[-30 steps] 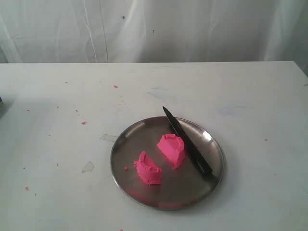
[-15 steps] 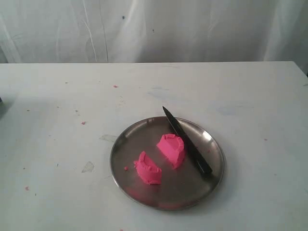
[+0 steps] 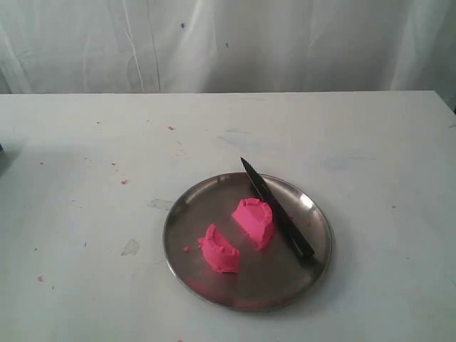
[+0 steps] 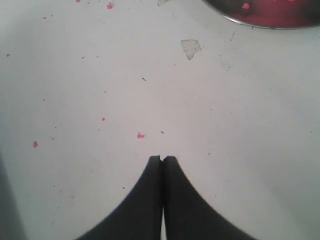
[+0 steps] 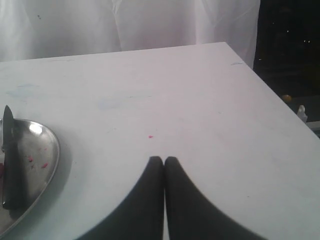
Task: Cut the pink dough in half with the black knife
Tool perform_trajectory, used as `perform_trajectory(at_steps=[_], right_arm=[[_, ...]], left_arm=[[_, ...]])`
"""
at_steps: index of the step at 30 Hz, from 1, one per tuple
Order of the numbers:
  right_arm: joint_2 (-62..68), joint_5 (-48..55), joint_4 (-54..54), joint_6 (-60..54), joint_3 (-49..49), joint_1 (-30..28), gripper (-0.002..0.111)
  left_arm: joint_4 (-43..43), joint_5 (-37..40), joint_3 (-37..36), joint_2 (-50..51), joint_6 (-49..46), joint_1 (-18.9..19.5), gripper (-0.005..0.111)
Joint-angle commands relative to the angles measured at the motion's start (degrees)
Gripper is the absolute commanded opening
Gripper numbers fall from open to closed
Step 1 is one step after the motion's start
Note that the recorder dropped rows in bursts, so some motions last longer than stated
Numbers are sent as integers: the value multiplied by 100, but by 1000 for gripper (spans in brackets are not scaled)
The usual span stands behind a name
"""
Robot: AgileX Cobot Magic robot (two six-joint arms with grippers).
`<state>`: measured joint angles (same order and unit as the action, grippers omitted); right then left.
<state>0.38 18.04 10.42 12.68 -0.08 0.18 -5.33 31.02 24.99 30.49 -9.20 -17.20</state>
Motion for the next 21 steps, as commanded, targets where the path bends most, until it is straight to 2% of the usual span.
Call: perform_trajectory(at_steps=[1,3,5,10,15,16,18,21], right_arm=[[-38,-11,-7,0,8,-18,0],[-38,-11,-4,0,8,-9,0],[-38,-11,-4,0,8,-9,0],[-38,-11,-4,0,8,-9,0],[-38,-11,-4,0,8,-9,0],[-38,-11,-4,0,8,-9,0],[-38,-11,-4,0,8,-9,0],[-38,-11,-4,0,8,-9,0]], left_arm=[[325,27,-50,-762,18,980,0],[296,27,-50,-1354,18,1586,0],[-54,27,-50,-1952,18,1842,0],[-285,27,-50,-2962,18,1812,0],[-328,159,-40,-3049,3,1812,0],[-90,133,-40,-3049,16,1812,0],[998,-112,-40,-3049,17,1812,0],[3029,-1019,-167,-3049,-28,1882,0]])
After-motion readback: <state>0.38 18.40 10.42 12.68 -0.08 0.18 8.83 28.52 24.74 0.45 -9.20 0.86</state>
